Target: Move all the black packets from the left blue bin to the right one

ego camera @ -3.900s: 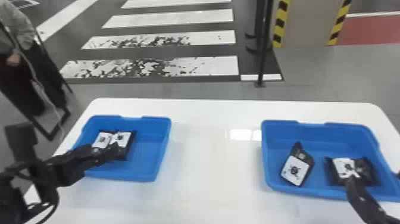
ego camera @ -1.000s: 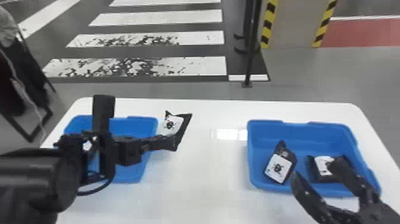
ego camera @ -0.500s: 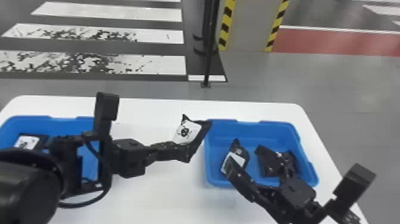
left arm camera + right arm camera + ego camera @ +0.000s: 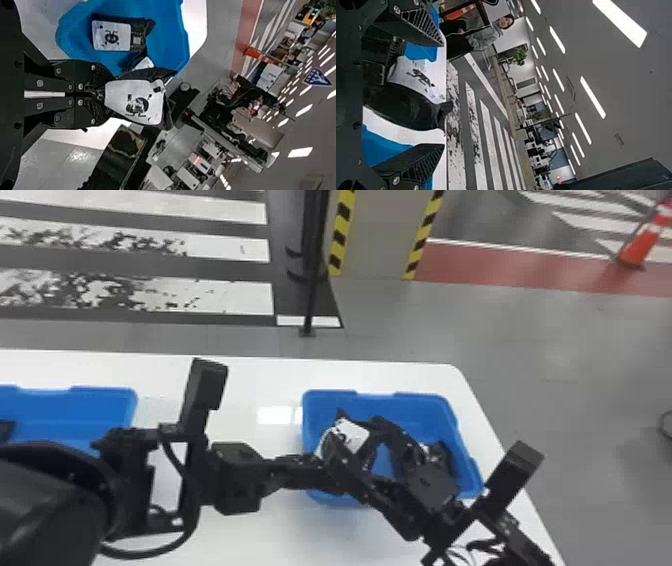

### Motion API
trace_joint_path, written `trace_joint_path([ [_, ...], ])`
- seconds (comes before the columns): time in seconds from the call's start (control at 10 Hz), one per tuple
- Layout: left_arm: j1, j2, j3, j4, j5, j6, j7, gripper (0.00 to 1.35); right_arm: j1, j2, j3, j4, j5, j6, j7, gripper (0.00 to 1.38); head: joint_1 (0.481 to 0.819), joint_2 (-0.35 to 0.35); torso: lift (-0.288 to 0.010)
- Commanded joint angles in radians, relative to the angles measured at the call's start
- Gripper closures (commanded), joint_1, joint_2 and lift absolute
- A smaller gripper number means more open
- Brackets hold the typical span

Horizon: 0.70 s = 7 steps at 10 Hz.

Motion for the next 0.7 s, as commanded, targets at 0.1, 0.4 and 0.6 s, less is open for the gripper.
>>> trace_joint_path([
  [0.1,-0.008,0.0,-0.019,0.007,0.012,-0.008,0.0,1.21,-0.015,0.002,0.011,0.031,-0.029,-0.004,0.0,0.95,0.695,-0.247,-0.144],
  [0.4,-0.006,0.0,-0.015,0.007,0.018,-0.013,0.0,1.21,-0.012,0.003,0.015,0.026,-0.025,-0.004,0.0,1.28,0.695,-0.248,-0.144],
  [0.6,0.006,-0.002,-0.007,0.014,0.06,-0.038,0.014,0.87,-0.015,0.003,0.015,0.026,-0.027,-0.004,0.0,1.28,0.695,-0.247,-0.144],
])
